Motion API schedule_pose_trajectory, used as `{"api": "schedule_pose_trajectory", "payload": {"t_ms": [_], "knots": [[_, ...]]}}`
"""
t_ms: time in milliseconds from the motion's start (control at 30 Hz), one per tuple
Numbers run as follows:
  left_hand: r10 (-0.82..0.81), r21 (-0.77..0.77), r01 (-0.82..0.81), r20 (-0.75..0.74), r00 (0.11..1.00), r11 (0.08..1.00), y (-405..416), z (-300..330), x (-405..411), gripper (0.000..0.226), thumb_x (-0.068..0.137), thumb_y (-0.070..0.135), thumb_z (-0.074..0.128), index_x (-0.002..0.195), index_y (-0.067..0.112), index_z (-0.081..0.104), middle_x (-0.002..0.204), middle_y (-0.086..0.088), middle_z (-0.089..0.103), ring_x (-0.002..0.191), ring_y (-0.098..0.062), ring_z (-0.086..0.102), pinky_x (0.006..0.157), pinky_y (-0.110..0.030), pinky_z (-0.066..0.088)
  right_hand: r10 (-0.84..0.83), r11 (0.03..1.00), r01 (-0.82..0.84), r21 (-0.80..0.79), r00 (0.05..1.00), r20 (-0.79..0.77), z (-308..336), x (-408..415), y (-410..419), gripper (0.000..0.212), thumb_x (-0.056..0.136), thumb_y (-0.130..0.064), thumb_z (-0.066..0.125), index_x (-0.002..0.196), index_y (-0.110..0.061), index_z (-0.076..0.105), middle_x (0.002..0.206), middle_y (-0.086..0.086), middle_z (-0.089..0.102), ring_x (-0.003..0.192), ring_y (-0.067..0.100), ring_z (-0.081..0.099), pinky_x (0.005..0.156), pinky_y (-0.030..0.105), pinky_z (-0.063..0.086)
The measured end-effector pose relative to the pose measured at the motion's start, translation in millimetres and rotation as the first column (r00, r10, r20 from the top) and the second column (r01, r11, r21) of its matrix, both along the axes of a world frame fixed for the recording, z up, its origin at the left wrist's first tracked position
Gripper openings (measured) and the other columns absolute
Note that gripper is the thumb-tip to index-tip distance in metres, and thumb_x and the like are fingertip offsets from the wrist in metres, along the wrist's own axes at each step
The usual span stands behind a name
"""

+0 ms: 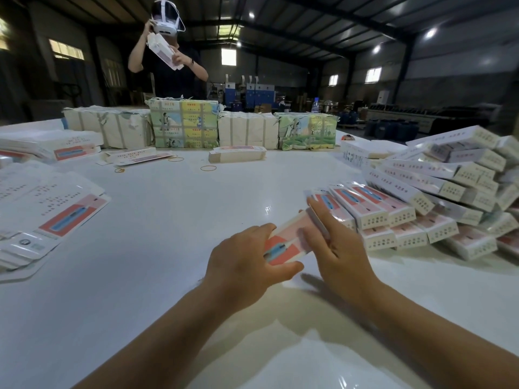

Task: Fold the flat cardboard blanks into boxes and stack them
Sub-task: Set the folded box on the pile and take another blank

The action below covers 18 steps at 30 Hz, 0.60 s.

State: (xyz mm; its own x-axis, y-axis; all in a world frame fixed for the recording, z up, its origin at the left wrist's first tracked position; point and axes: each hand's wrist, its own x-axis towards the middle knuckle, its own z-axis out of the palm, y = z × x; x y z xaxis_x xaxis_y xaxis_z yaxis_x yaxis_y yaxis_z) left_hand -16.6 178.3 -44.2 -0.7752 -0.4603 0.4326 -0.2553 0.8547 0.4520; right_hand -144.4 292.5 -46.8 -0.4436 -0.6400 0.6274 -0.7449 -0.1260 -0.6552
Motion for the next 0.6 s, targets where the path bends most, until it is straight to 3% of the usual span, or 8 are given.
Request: {"api": "schedule_pose_trajectory", "payload": {"t_ms": [33,100,167,267,367,500,600], "knots": [[0.014,-0.024,-0.014,-0.002,1.0,1.0,-1,1,1,0.074,0.06,0.08,0.041,0.117,0.032,0.046,0.105,0.017,0.056,0.081,-0.008,0.059,0.072,-0.016,0.052,0.084,0.996,-0.082,-0.025,0.987,0.135,3,1,0,0.031,0.095,-0.042,0.045,0.127,-0.044,0.046,0.106,-0.01,0.063,0.099,0.007,0.064,0.085,0.021,0.054],[0.045,-0.085,-0.046,-0.013,0.999,0.995,-2,2,1,0.074,0.067,0.077,0.047,0.124,0.03,0.044,0.111,0.014,0.057,0.084,-0.008,0.058,0.075,-0.021,0.053,0.234,0.971,-0.19,-0.144,0.876,0.421,7,2,-1,0.026,0.092,-0.045,0.045,0.108,-0.048,0.066,0.1,-0.001,0.067,0.101,0.019,0.064,0.091,0.034,0.054],[0.064,-0.141,-0.069,-0.038,0.997,0.988,-3,1,0,0.074,0.072,0.074,0.052,0.13,0.029,0.042,0.114,0.013,0.057,0.086,-0.007,0.056,0.077,-0.023,0.052,0.275,0.959,-0.187,-0.211,0.786,0.553,10,1,-2,0.026,0.093,-0.034,0.048,0.107,-0.038,0.071,0.099,0.001,0.07,0.101,0.024,0.065,0.089,0.035,0.054],[0.066,-0.186,-0.082,-0.088,0.994,0.979,-3,0,0,0.073,0.073,0.072,0.054,0.131,0.029,0.042,0.114,0.013,0.058,0.085,-0.007,0.055,0.076,-0.023,0.051,0.327,0.943,-0.194,-0.269,0.679,0.657,11,-3,-3,0.039,0.086,-0.019,0.056,0.125,-0.018,0.06,0.103,-0.003,0.072,0.096,0.016,0.067,0.081,0.026,0.056],[0.045,-0.178,-0.067,-0.124,0.991,0.982,-3,0,1,0.072,0.073,0.069,0.057,0.131,0.03,0.043,0.117,0.013,0.059,0.089,-0.01,0.058,0.077,-0.026,0.052,0.364,0.928,-0.164,-0.335,0.594,0.717,15,-4,-2,0.043,0.088,-0.005,0.053,0.131,-0.012,0.054,0.113,0.008,0.068,0.09,0.016,0.069,0.083,0.03,0.057],[0.027,-0.186,-0.062,-0.182,0.983,0.981,-3,0,2,0.065,0.073,0.066,0.061,0.126,0.03,0.049,0.112,0.013,0.062,0.08,-0.008,0.054,0.069,-0.019,0.04,0.368,0.925,-0.162,-0.344,0.606,0.705,17,-4,-2,0.037,0.096,0.0,0.04,0.125,-0.017,0.057,0.098,0.004,0.074,0.089,0.016,0.069,0.082,0.031,0.057],[0.023,-0.228,-0.069,-0.197,0.98,0.971,-2,1,1,0.068,0.072,0.063,0.065,0.124,0.022,0.054,0.107,0.007,0.066,0.078,-0.013,0.059,0.068,-0.019,0.037,0.358,0.929,-0.171,-0.33,0.649,0.671,17,-3,0,0.041,0.097,0.001,0.036,0.117,-0.024,0.061,0.1,0.003,0.074,0.094,0.016,0.068,0.082,0.03,0.057]]}}
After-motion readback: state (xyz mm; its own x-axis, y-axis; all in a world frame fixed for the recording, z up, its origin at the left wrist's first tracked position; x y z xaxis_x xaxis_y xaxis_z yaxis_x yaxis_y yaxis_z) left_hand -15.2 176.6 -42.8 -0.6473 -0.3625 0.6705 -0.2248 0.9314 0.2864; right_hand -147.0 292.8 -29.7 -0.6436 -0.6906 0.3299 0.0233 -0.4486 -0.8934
